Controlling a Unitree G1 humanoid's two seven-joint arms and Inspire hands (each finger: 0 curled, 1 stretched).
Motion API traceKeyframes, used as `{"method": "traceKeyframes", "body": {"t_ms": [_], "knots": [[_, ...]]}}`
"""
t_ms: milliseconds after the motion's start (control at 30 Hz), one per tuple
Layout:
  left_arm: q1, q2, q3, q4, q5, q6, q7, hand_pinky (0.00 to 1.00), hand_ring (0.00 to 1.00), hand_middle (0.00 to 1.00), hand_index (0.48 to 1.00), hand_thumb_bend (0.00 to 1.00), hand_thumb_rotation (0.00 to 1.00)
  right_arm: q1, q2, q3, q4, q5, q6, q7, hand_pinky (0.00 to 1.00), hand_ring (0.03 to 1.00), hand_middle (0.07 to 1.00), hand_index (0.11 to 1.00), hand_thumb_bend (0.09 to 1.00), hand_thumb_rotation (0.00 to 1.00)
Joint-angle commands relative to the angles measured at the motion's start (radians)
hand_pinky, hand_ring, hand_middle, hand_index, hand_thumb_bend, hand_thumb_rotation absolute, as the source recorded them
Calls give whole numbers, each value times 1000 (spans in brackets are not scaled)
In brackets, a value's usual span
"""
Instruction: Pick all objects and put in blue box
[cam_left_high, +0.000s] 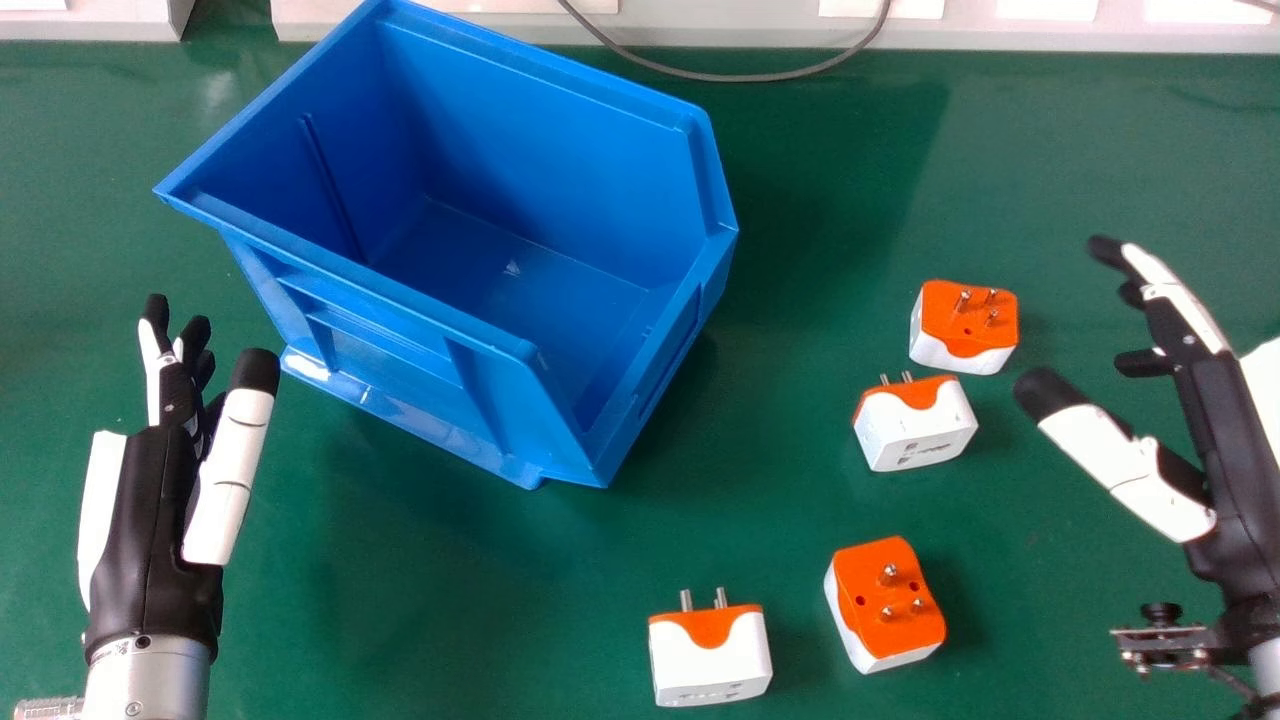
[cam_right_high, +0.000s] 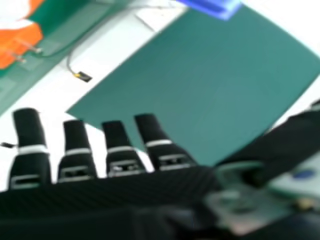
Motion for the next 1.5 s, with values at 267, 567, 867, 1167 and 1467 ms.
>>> {"method": "traceKeyframes", "body": {"t_ms": [267,567,867,1167,1467], "knots": [[12,5,6,-18,-1,-18,-17,940,1000,1000,1000,821,913,-163,-179,-5,116,-168,-9,-66,640,831,883,854,694,883],[30,0,7,-59,2,6,-15,939,1000,1000,1000,824,911,-199,-186,53,168,-218,-23,-113,703,875,918,894,647,950],[36,1,9,-79,-4,24,-21,942,1000,1000,1000,820,911,-255,-307,144,226,-289,-101,-85,809,930,958,943,568,987],[32,0,11,-71,-5,12,-25,957,1000,1000,1000,721,915,-325,-386,234,276,-429,-125,-128,836,942,965,943,568,936],[29,1,10,-67,-11,11,-31,972,1000,1000,1000,643,929,-412,-419,315,374,-513,-128,-177,832,936,952,922,560,836]]}}
